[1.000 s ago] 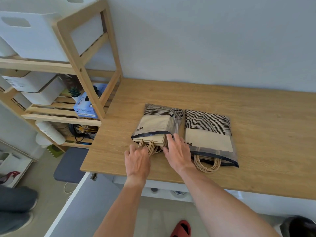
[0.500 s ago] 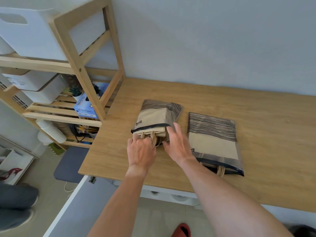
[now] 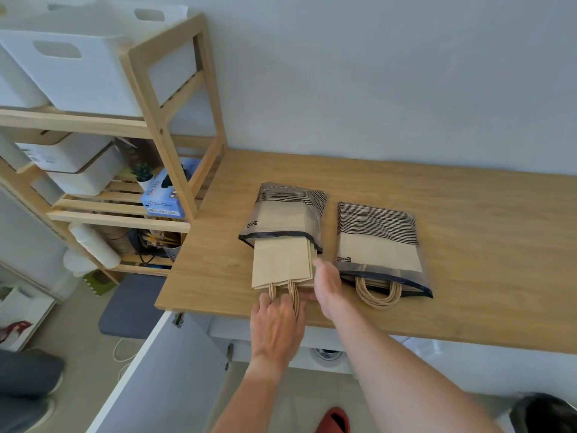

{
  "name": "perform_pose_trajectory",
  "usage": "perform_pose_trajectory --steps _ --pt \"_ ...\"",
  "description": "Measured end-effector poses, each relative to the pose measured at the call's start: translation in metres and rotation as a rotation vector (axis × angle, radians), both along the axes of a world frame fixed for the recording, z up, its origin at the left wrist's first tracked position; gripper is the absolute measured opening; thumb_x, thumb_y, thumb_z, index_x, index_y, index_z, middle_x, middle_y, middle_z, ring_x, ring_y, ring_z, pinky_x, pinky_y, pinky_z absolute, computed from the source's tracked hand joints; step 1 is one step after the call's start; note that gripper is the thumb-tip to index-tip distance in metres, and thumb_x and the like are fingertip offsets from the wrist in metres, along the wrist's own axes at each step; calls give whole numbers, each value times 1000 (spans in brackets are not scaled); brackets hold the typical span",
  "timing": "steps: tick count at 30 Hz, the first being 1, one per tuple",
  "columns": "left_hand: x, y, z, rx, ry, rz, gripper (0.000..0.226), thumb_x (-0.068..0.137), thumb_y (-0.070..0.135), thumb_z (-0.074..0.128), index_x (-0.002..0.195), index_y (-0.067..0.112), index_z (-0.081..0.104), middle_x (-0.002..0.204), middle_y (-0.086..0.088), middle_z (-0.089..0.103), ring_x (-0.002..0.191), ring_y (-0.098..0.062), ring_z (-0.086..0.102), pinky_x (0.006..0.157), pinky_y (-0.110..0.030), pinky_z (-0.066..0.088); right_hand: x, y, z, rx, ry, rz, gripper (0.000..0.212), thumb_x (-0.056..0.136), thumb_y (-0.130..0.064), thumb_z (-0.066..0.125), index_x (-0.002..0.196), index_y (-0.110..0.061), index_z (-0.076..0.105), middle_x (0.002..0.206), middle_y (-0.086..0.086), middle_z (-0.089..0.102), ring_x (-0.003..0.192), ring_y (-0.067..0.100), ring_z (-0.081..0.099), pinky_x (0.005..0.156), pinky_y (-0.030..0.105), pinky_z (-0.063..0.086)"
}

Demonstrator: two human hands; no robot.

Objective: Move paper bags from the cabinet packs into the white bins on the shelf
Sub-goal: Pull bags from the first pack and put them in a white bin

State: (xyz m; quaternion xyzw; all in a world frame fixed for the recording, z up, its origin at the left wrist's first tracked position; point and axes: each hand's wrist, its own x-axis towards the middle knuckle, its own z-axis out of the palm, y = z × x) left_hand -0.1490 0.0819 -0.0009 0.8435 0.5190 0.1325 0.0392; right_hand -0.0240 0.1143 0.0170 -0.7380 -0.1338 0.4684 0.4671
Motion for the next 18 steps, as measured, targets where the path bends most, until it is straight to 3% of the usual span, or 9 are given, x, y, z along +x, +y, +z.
perform_pose_trajectory --steps 4,6,9,13,18 --pt "-16 -19 -3 -49 -115 -40 36 91 42 43 64 21 51 50 2 54 56 -21 51 52 -32 47 -13 -9 9 17 60 40 38 83 -36 73 103 -6 64 97 14 71 91 31 68 78 44 57" --pt "-27 -26 -7 -74 -193 -85 34 93 40 40 64 22 46 50 3 51 52 -20 49 56 -27 41 -16 -15 11 38 80 82 31 82 -28 77 102 -5 69 92 13 76 82 28 73 65 37 61" --pt "-45 -32 -14 -198 -343 -118 31 98 36 44 71 23 37 58 0 50 60 -23 47 59 -30 29 -21 -21 17 22 87 169 28 80 -22 80 101 -6 70 87 11 77 74 25 74 55 31 58" --pt "-62 -38 -21 -326 -401 -182 31 100 44 39 73 30 33 66 7 46 64 -16 41 63 -32 28 -32 -24 26 -46 7 293 39 74 -26 83 106 -10 69 91 9 77 79 26 75 59 39 62" --pt "-68 -43 -11 -420 -448 -234 39 92 52 42 64 25 37 57 7 46 51 -9 39 54 -31 29 -41 -29 35 -117 -115 342 41 74 -15 74 112 -9 58 102 12 70 86 28 71 61 48 63"
